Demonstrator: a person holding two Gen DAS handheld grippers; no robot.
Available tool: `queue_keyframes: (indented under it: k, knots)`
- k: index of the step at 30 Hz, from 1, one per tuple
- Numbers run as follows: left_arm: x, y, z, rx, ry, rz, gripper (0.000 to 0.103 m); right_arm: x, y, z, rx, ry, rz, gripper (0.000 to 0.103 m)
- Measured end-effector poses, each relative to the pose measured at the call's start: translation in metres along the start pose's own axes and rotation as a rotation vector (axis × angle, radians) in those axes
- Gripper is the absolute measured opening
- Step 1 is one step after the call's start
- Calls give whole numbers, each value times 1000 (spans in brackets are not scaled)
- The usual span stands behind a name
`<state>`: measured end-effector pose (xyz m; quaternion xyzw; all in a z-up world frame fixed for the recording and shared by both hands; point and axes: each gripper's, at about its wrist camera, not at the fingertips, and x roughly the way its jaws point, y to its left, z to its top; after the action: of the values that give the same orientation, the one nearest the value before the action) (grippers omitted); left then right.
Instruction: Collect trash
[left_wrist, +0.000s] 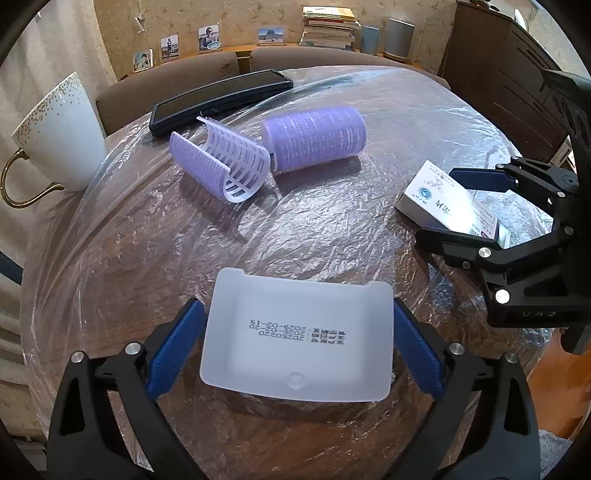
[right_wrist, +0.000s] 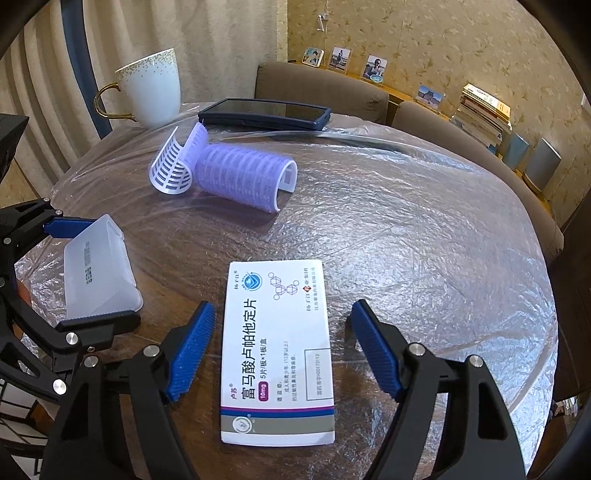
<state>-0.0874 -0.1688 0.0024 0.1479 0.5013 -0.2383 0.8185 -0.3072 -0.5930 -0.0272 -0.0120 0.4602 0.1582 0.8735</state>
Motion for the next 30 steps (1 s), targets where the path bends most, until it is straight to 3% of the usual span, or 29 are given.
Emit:
queue_keyframes:
  k: [10,14,30]
  knots:
    - [-5,-1,-1,0,-1,-2,85,-4,-3,-4,19,-5,-5,67]
    - [-7,-1,-5,-7,-3,2,84,-7,-4,-6,20,-13,-13,51]
    - [-27,6,-16,-115,-43,-1,84,-25,-12,-12,70,-35,38,50]
